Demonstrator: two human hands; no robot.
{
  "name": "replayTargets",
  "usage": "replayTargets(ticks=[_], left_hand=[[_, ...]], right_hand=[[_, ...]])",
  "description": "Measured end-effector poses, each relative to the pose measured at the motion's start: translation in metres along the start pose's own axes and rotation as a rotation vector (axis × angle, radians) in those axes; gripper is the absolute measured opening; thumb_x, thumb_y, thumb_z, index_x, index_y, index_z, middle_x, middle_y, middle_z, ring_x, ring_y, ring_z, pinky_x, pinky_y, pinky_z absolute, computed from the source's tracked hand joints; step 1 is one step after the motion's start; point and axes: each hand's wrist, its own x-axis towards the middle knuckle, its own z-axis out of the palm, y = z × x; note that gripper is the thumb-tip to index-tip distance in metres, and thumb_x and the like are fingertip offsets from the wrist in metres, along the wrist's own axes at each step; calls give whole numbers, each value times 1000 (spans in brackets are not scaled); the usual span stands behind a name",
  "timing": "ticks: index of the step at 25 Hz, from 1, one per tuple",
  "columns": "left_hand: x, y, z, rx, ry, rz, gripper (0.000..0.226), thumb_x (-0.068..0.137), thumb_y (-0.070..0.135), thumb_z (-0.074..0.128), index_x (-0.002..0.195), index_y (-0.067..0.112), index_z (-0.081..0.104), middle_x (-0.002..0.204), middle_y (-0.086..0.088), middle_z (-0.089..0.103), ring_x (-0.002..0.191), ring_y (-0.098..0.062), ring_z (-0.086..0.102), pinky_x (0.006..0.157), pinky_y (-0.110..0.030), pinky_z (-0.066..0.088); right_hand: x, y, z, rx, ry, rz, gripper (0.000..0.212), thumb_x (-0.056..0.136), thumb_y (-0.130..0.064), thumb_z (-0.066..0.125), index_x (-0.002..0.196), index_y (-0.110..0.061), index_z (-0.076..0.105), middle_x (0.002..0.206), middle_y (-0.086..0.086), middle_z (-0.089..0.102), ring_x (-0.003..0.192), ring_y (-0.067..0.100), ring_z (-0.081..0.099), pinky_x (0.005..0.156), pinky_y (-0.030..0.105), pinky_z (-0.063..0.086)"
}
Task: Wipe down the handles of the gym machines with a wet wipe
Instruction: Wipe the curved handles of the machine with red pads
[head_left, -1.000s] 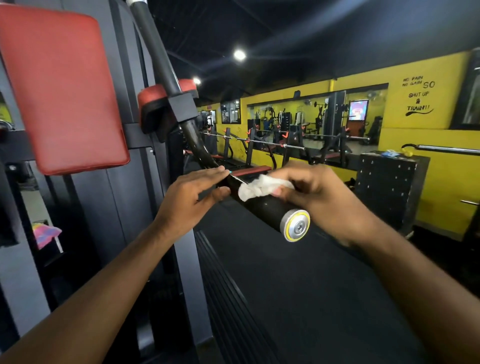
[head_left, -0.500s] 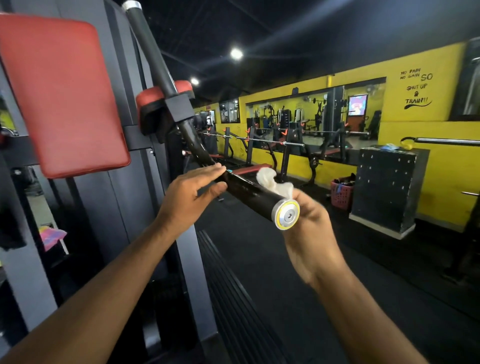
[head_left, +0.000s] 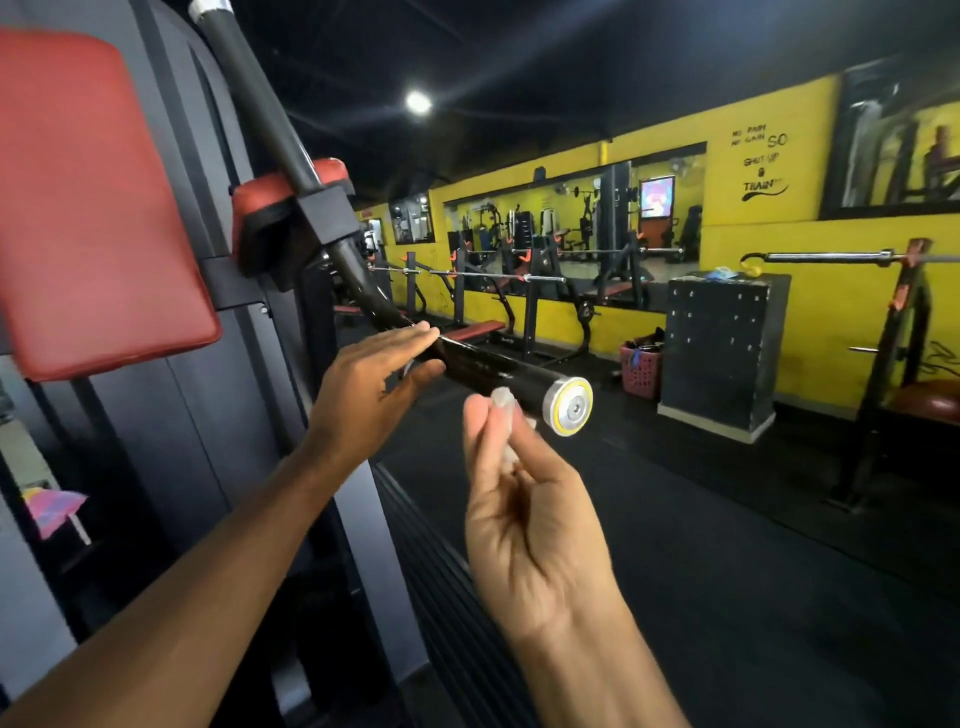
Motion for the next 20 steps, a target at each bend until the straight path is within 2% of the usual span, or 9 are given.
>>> replayTargets(ticks=[2,4,6,7,8,12,16,18,20], left_hand=[[1,-2,0,-9,6,53,49,95,45,58,127,9,65,129,-4,64,123,-5,56,108,-18,38],[1,-4,0,-42,10,74,46,94,40,60,127,9,66,129,-5,64,123,-7,57,108,-24,42],[-1,-5,3,-69,35,89,44,95,39,62,127,9,66,130,-5,64,125,-10,57,109,-31,43],[-2,-5,5,-80,49,97,43,95,39,62,127,10,65,131,-4,64,126,-10,57,108,-33,43],[-2,-4,8,-91,60,99,43,95,38,62,128,11,65,131,-3,63,127,-10,56,108,-36,44],[-7,-1,16,-146,85,100,43,96,39,61,127,10,65,131,-4,63,128,-12,55,106,-38,46],[-6,-9,19,-133,105,136,41,96,38,62,127,11,66,130,-4,64,126,-16,57,101,-46,48],[-6,-10,21,-134,127,142,40,95,38,62,126,12,66,129,-4,64,125,-16,58,99,-48,49],[-7,-7,24,-158,134,122,40,95,37,63,126,14,66,130,-2,64,126,-17,57,99,-49,49]], right_hand=[[-8,14,-10,-343,24,-307,14,85,-1,67,95,10,69,92,14,73,78,19,72,70,24,60],[-4,20,-35,-949,102,-906,8,89,-7,70,88,0,65,86,5,70,75,12,64,72,29,56],[5,11,-56,-1611,85,-1563,4,88,-10,69,92,-10,71,96,1,64,84,14,57,74,27,49],[9,6,-60,-1846,57,-1772,13,88,-12,68,100,-12,73,103,1,61,91,16,53,77,26,45],[13,3,-60,-2008,51,-1871,20,88,-13,66,107,-13,74,108,2,61,95,19,49,79,27,41],[15,1,-32,-2560,337,-2002,30,87,-23,56,111,-23,72,107,-3,67,92,24,40,72,37,26],[-8,-9,-21,-2539,430,-2045,23,79,-21,73,103,-20,71,104,1,68,91,26,41,72,38,26],[-12,-5,-10,-2578,476,-1979,20,81,-18,72,102,-16,71,103,5,67,92,27,42,71,38,29],[-4,-6,20,-2681,494,-1731,14,86,-15,66,98,-15,73,99,5,67,91,27,47,70,35,33]])
